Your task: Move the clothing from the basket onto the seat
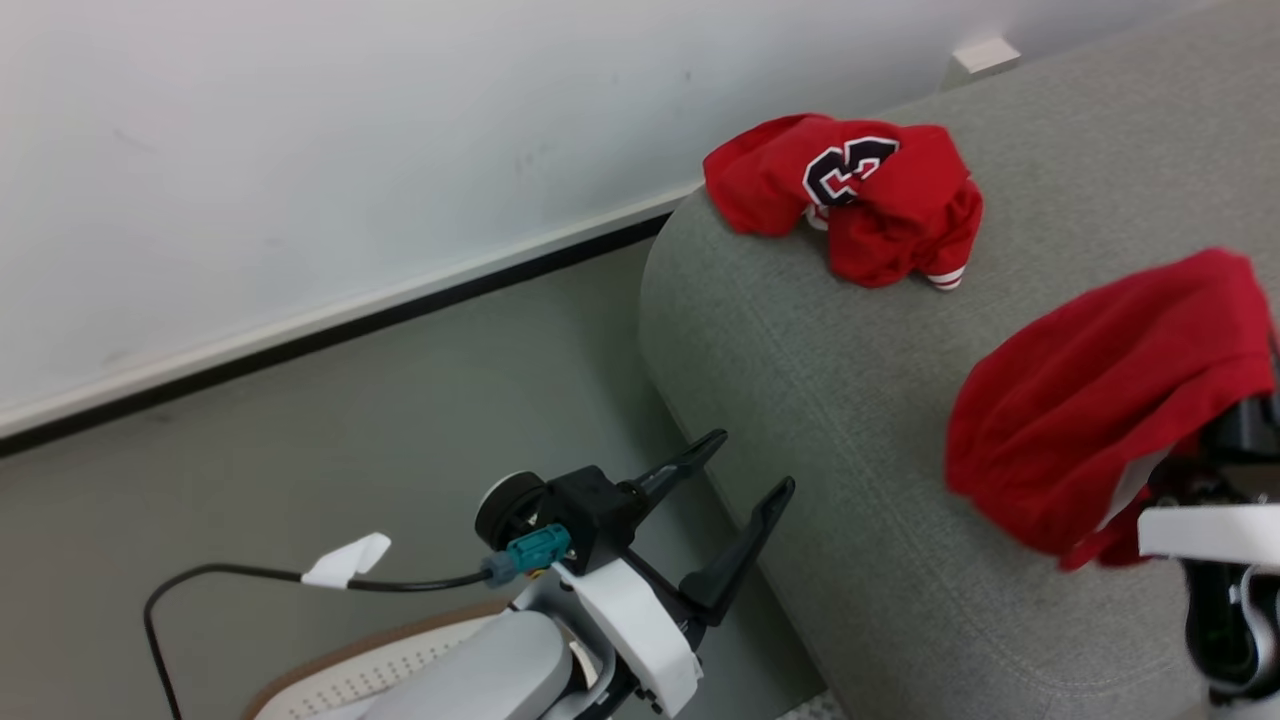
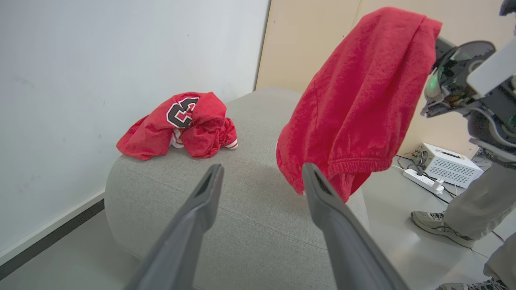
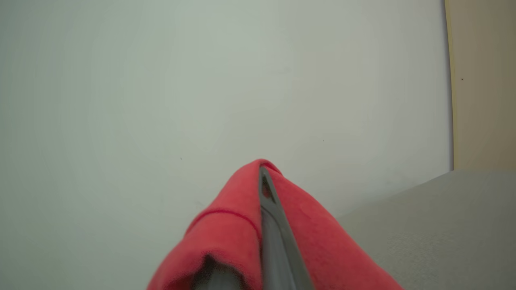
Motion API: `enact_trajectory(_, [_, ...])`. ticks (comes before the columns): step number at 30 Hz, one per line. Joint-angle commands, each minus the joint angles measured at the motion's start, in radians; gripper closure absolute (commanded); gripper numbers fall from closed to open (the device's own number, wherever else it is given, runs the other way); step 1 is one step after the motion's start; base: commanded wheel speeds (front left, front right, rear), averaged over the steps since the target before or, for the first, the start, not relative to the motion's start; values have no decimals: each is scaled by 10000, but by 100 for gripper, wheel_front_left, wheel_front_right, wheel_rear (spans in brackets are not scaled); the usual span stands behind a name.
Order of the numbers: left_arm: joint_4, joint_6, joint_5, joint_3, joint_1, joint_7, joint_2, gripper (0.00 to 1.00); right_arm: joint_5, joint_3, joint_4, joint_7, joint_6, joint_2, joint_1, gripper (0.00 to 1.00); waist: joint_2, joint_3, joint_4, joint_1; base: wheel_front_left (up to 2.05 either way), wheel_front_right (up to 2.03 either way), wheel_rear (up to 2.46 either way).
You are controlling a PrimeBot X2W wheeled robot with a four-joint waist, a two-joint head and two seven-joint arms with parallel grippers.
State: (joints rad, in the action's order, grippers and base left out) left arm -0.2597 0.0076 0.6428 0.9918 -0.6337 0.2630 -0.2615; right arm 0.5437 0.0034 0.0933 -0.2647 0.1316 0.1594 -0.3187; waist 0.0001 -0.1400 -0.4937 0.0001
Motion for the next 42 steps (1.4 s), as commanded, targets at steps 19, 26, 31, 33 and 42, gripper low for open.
enact_trajectory(19, [89, -91, -403, 81, -985, -481, -296, 0, -885, -2085, 2969, 6, -19, 2517, -4462, 100, -1, -2914, 1814, -1, 0, 0, 0])
enact_trajectory(26, [103, -67, -436, 47, -1192, -524, -406, 0, -2646, -1753, 6390, 485, -21, 3340, -5331, 100, -1, -3382, 2329, -1, 0, 0, 0])
enact_trajectory(31, [-15, -58, -315, 7, -1160, -411, -323, 0, -3481, -1395, 8871, 1607, -21, 3417, -5692, 78, -1, -3364, 2553, -1, 0, 0, 0])
enact_trajectory(33, [-76, -83, -278, 16, -1123, -391, -281, 0, -3609, -1251, 9551, 1891, -21, 3465, -5817, 67, -1, -3310, 2592, -1, 0, 0, 0])
enact_trajectory(42, [-466, -136, -30, -94, -721, -181, -218, 0, -3345, 377, 10501, 2334, -21, 3101, -5900, 0, -1, -2444, 2353, -1, 0, 0, 0])
